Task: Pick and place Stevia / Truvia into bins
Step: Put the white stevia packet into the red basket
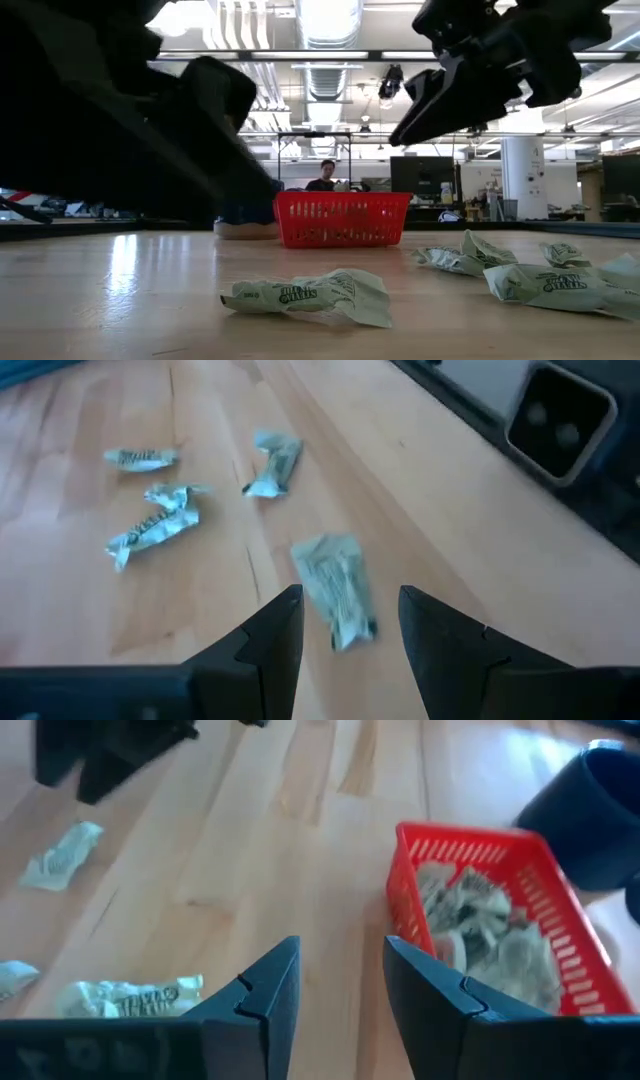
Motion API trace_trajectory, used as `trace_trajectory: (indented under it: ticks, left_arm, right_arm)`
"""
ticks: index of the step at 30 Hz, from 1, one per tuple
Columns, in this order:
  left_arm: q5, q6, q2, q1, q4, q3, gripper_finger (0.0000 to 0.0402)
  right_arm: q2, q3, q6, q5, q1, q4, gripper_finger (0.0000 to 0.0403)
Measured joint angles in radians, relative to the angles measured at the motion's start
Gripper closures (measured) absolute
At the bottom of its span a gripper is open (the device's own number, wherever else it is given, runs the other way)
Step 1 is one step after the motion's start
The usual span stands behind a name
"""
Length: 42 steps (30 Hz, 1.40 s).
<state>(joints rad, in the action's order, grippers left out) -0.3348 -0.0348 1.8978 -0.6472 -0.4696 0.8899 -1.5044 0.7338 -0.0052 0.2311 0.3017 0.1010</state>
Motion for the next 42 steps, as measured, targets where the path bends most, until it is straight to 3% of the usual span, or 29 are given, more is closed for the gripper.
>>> trace_trajectory:
  ticks: [10, 21, 26, 35, 42]
  left_arm:
    - [0.020, -0.219, 0.030, 0.015, -0.036, 0.009, 0.0253]
    - [0.047, -0.247, 0.103, 0.022, -0.035, 0.049, 0.0255]
    - [0.068, -0.246, 0.102, 0.026, 0.001, 0.049, 0.0287]
    - [0.080, -0.192, 0.059, 0.030, 0.075, 0.048, 0.0388]
    - [-0.007, -0.140, -0.112, 0.028, 0.257, 0.047, 0.0389]
  right_arm:
    - [0.019, -0.001, 0.107, 0.002, 0.016, -0.107, 0.0275]
    - [0.019, -0.001, 0.111, 0.001, 0.017, -0.106, 0.0280]
    - [0.019, -0.001, 0.120, 0.001, 0.017, -0.122, 0.0280]
    - [0.019, -0.001, 0.150, -0.002, 0.017, -0.156, 0.0282]
    - [0.024, -0.002, 0.219, -0.004, 0.017, -0.247, 0.0284]
